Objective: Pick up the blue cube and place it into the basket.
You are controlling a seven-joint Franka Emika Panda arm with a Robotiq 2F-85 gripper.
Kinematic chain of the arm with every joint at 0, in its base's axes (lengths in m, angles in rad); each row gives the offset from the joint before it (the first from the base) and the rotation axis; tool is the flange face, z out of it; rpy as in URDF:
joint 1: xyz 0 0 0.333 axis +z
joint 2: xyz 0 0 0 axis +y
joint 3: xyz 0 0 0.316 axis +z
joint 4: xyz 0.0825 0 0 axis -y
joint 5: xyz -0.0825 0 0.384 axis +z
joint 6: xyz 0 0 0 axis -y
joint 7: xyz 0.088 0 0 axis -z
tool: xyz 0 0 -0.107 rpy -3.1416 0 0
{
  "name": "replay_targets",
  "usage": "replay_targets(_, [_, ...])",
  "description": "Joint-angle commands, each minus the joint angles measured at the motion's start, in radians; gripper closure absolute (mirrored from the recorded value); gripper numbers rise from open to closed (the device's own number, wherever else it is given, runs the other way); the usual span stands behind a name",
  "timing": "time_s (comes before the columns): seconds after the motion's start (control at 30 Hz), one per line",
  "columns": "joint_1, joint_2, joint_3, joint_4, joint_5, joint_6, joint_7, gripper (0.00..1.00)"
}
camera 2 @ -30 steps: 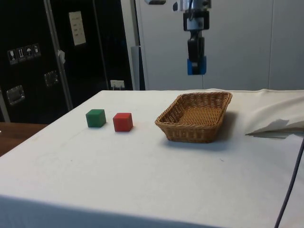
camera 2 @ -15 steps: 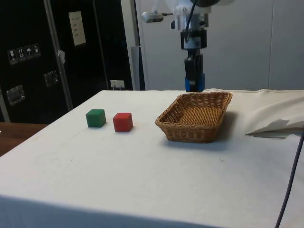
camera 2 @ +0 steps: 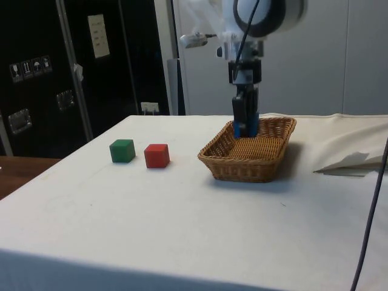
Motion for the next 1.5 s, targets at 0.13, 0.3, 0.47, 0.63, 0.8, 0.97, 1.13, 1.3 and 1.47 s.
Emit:
replay_targets(0.13, [0.005, 0.063, 0.021, -0.001, 0.043, 0.076, 0.002, 1.00])
replay_targets(0.3, [0.005, 0.104, 0.028, 0.000, 0.048, 0.115, 0.011, 1.00])
replay_targets(0.47, [0.005, 0.153, 0.038, 0.002, 0.042, 0.160, 0.034, 1.00])
replay_targets(0.63, [0.006, 0.187, 0.044, 0.004, 0.039, 0.191, 0.050, 1.00])
replay_targets(0.8, [0.005, 0.210, 0.050, 0.006, 0.038, 0.213, 0.064, 1.00])
replay_targets(0.97, [0.003, 0.208, 0.051, 0.005, 0.039, 0.213, 0.065, 0.84])
replay_targets(1.13, [0.002, 0.211, 0.050, 0.008, 0.036, 0.209, 0.065, 0.21])
replay_targets(1.3, [0.002, 0.207, 0.051, 0.005, 0.040, 0.212, 0.066, 0.00])
replay_targets(1.47, [0.002, 0.211, 0.050, 0.008, 0.036, 0.209, 0.065, 0.00])
